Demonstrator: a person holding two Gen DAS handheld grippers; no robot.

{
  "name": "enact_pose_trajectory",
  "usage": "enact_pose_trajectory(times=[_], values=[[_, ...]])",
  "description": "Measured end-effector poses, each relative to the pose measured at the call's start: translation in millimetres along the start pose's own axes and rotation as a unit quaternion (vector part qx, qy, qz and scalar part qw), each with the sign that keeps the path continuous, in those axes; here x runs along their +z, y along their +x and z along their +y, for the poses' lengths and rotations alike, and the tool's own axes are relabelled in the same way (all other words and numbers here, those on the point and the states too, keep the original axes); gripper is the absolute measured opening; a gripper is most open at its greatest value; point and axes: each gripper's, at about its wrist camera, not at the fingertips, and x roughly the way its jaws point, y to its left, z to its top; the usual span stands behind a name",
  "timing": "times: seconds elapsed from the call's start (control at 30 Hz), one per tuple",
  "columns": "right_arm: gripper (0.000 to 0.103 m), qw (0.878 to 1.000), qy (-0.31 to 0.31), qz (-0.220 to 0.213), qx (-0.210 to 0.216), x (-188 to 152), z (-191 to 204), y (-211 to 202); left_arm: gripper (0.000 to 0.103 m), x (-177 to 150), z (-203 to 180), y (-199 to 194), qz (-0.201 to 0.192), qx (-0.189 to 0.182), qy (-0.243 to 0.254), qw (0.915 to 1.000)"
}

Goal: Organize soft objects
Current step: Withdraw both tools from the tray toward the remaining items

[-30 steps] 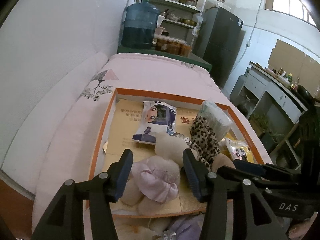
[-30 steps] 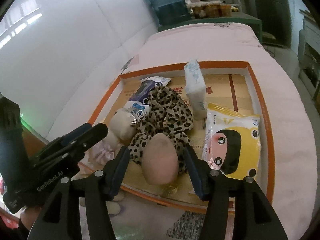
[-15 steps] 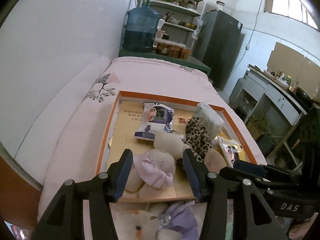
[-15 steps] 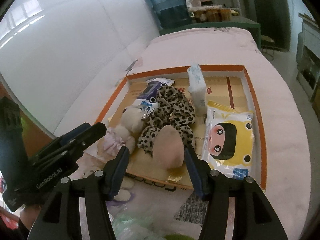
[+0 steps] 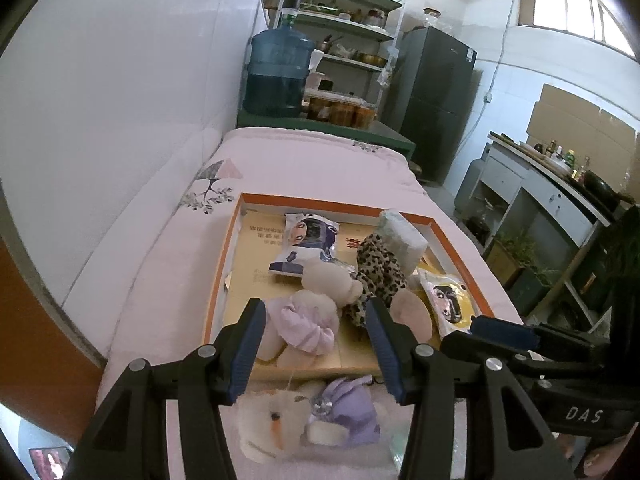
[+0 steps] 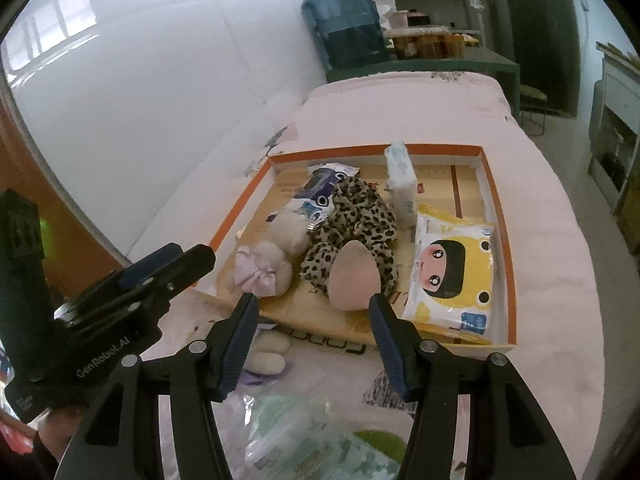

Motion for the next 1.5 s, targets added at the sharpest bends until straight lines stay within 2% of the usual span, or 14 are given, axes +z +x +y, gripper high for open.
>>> enact_pose_trajectory(times=[0.83,1.5], values=[[0.059,1.0,-0.022,-0.016,-0.015,-23.0,30.5,-44.6,0.052,-12.3,0.0,-45.1,-0.011,0.011,0.009,0.9998],[0.061,0.999,-0.022,-0.017,-0.035,-51.5,31.3,-75.8,0.052,-28.0,-1.7,-76.2,-0.012,0.007,0.017,0.9998]])
